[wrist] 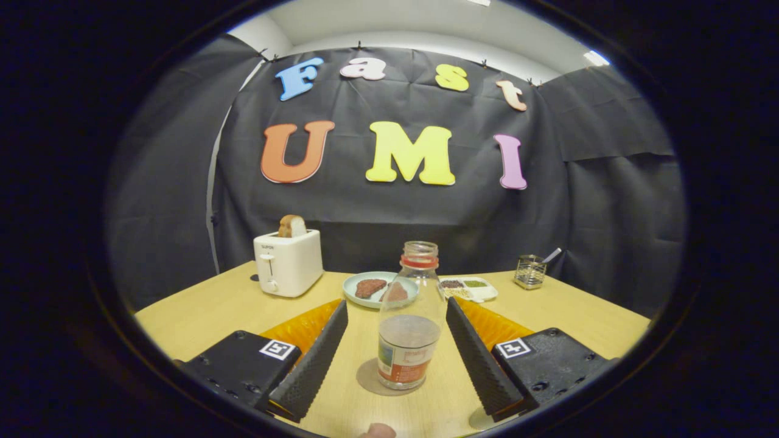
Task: Take the bottle from table, then pour the juice into the cup, finally place the bottle on the coaster
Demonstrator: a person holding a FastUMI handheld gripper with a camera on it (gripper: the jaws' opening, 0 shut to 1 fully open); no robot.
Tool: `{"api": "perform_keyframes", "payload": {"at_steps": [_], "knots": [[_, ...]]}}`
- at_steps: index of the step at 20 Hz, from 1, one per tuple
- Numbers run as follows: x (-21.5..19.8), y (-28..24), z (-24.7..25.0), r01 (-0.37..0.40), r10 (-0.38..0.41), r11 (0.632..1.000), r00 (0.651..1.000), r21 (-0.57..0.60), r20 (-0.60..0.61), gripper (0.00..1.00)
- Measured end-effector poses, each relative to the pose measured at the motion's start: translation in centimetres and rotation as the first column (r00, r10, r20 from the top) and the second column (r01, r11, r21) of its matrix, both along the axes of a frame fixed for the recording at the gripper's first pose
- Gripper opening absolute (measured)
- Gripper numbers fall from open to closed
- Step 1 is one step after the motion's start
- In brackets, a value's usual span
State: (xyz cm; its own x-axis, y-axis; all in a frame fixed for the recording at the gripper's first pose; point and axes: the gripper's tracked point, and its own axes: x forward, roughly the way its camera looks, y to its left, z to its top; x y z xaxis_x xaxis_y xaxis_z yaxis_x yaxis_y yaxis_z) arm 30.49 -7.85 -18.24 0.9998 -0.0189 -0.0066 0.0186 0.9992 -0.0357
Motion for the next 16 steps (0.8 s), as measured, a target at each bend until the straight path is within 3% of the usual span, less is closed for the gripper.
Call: {"api": "perform_keyframes", "payload": {"at_steps": [6, 9, 13, 16], "knots": [[-5.2, 2.5, 2.5, -0.067, 0.066, 0.996, 0.998, -0.062, -0.017, 1.0], [-7.7, 2.4, 3.3, -0.069, 0.065, 0.992, 0.997, -0.104, -0.038, 1.0], [-11.4, 2.3, 6.3, -0.087, 0.086, 0.994, 0.996, -0.063, -0.006, 1.0], [-14.9, 0.6, 9.1, -0.046, 0.048, 0.997, 0.999, -0.067, 0.018, 1.0]]}}
